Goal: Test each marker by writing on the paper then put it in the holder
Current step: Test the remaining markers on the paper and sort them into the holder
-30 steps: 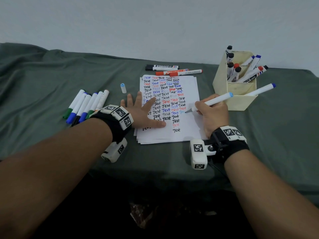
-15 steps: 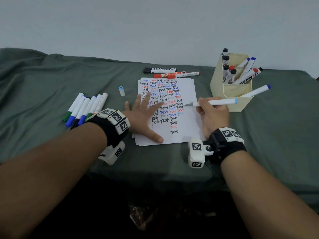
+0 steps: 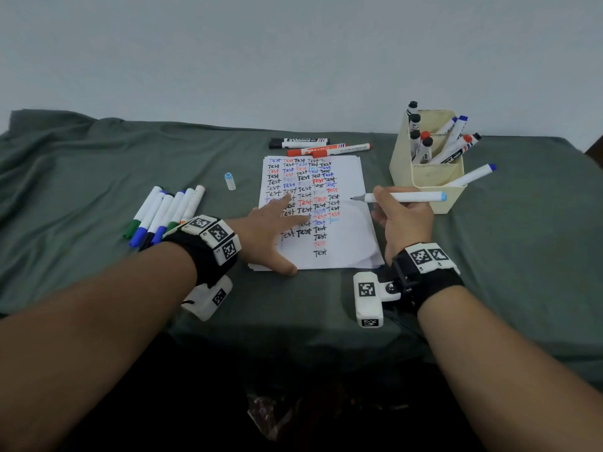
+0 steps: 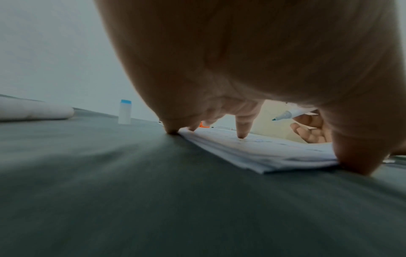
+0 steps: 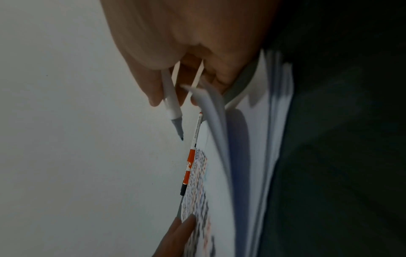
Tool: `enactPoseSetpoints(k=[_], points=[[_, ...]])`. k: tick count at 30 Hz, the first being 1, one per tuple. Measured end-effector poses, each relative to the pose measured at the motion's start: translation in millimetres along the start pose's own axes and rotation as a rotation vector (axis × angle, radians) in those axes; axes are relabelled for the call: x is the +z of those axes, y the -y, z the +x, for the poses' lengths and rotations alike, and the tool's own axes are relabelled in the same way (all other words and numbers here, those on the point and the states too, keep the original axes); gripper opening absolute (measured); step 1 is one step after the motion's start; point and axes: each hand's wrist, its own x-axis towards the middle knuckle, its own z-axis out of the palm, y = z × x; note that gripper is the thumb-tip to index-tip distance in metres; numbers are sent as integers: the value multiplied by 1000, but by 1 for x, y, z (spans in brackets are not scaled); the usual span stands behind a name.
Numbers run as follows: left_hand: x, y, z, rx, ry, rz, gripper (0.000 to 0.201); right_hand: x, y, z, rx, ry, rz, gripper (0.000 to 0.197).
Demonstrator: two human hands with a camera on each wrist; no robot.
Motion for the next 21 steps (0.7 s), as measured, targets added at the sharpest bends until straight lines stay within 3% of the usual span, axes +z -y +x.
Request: enactPoseSetpoints(k=[6,8,12,14,17,21], points=[[0,6,-11,-24,-18,-44,114,-1,3,-8,57,148,30,12],[-4,10,-11,-45,-101,-19,113,-3,3,-10,94,180,125,10],[-27,27,-2,-198,-403,105,84,-9,3,-9,179,194,284,12],[-39,39,1,-306,-462,137,64,-10,1,-9,162,209,225,14],[-53,51,6,-409,-411,162,49,-10,-1,-8,92,240,72,15],[-61,59,18,-416,-342,202,38,-11,0,-7,59,275,-12,21]])
